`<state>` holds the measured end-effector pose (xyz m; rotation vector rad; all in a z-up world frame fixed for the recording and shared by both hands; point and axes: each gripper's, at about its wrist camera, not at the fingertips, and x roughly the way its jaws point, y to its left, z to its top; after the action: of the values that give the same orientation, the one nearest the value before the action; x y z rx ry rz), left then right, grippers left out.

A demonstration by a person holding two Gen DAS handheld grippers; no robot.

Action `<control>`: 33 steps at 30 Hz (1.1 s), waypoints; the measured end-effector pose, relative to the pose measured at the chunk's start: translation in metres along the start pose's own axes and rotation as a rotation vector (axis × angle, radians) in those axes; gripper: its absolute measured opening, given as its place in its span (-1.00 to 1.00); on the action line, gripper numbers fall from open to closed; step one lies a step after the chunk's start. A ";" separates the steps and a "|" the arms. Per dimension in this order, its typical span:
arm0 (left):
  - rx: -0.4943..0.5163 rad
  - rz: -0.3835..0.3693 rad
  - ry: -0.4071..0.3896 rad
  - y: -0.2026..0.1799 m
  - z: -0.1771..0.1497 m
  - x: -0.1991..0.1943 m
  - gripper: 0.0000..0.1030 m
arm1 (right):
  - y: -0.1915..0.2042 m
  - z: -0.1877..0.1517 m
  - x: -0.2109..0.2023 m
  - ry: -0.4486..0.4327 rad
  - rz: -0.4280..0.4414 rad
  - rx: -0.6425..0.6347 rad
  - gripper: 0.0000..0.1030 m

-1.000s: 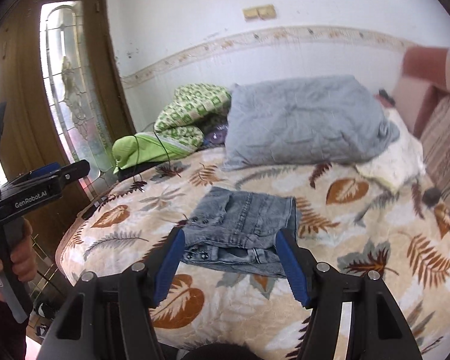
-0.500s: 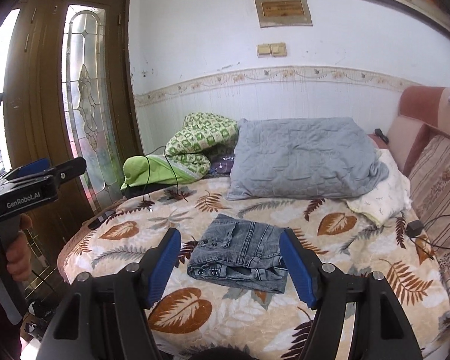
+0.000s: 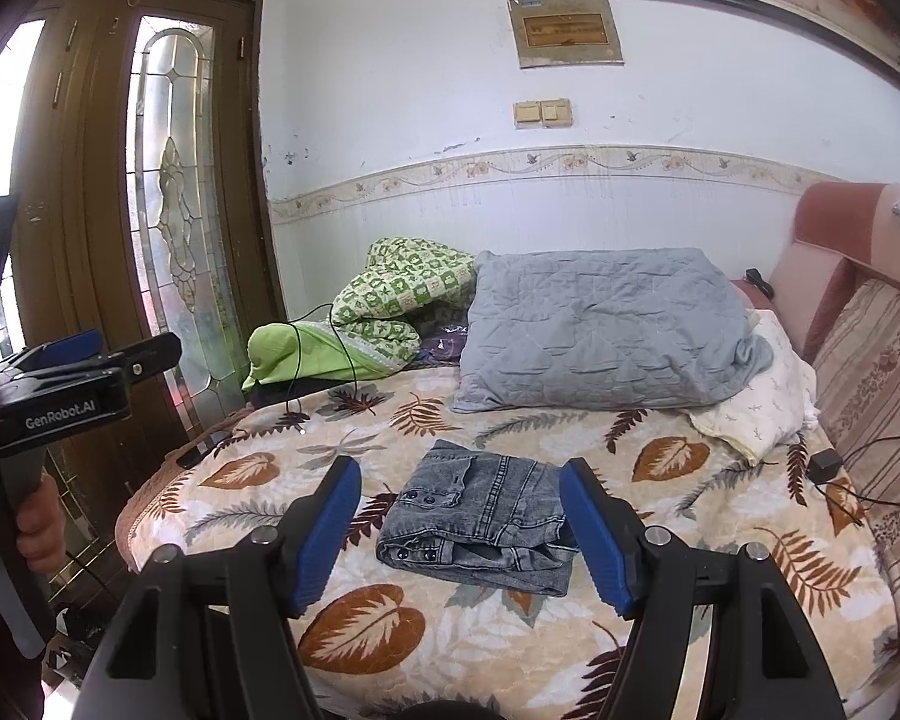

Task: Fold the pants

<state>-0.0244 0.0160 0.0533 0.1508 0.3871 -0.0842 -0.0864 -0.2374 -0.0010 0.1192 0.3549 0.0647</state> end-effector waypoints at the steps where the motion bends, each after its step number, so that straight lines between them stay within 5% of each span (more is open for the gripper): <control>1: 0.001 0.000 0.005 0.000 -0.001 0.002 1.00 | 0.000 -0.001 0.002 0.003 0.000 0.000 0.40; 33: -0.006 -0.010 0.060 0.004 -0.009 0.040 1.00 | -0.001 -0.020 0.060 0.125 0.012 -0.007 0.40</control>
<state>0.0099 0.0194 0.0303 0.1454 0.4478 -0.0880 -0.0371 -0.2310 -0.0399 0.1110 0.4783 0.0856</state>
